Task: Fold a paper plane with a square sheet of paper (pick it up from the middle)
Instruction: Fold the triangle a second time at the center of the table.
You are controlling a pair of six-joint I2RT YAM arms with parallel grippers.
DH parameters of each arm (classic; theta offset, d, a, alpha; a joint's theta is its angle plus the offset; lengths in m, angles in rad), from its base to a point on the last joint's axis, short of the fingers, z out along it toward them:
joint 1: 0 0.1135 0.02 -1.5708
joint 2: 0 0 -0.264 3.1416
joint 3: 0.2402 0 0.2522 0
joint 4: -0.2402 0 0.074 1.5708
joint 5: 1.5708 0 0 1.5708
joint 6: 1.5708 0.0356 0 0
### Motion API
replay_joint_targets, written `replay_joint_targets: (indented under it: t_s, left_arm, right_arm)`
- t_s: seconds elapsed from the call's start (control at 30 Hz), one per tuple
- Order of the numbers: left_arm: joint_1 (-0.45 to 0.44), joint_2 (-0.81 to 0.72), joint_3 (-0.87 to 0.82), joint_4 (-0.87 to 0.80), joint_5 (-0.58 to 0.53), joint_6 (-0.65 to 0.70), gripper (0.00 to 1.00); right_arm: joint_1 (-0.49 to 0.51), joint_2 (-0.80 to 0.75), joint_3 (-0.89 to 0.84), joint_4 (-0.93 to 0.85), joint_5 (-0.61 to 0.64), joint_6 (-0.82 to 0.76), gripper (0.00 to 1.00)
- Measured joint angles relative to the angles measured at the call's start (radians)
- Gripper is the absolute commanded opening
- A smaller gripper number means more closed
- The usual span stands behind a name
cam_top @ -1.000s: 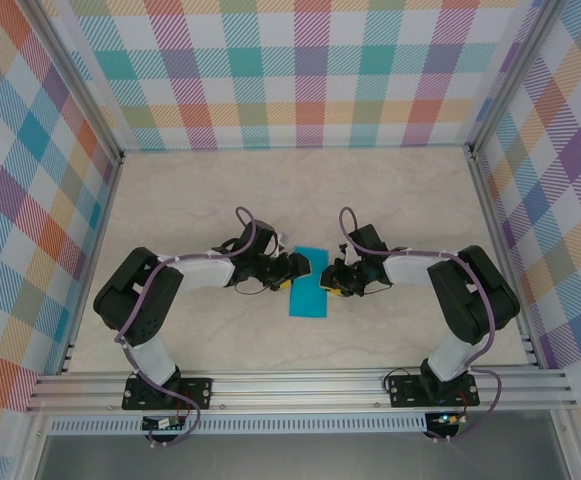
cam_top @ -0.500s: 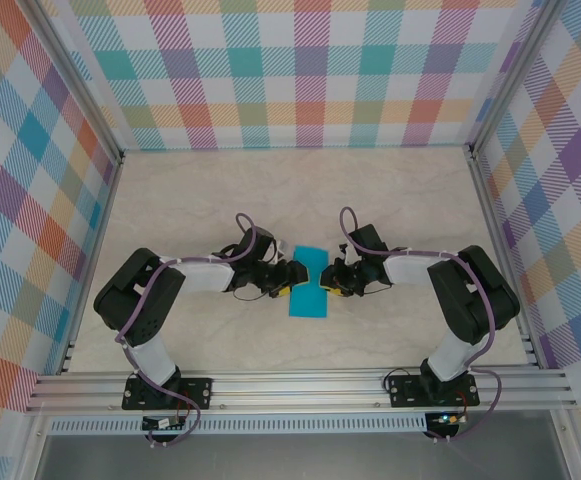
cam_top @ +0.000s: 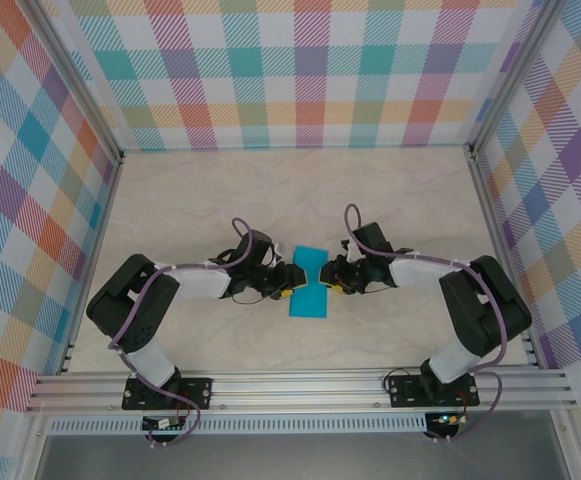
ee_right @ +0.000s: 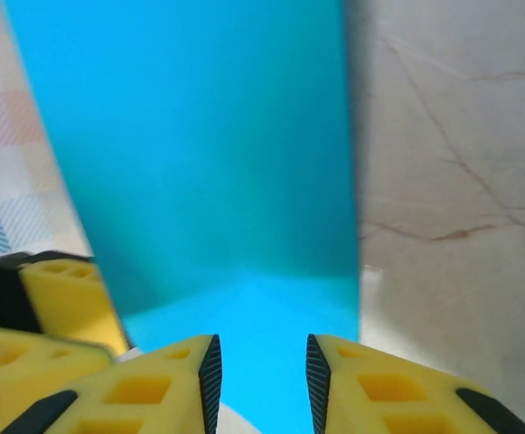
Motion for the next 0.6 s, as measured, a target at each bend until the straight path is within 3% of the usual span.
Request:
replay_joint_targets:
  t_s: [0.6]
  left_arm:
    - [0.000, 0.047, -0.003, 0.053, 0.005, -0.021, 0.44]
  right_arm:
    - [0.003, -0.356, -0.129, -0.022, 0.101, -0.073, 0.43]
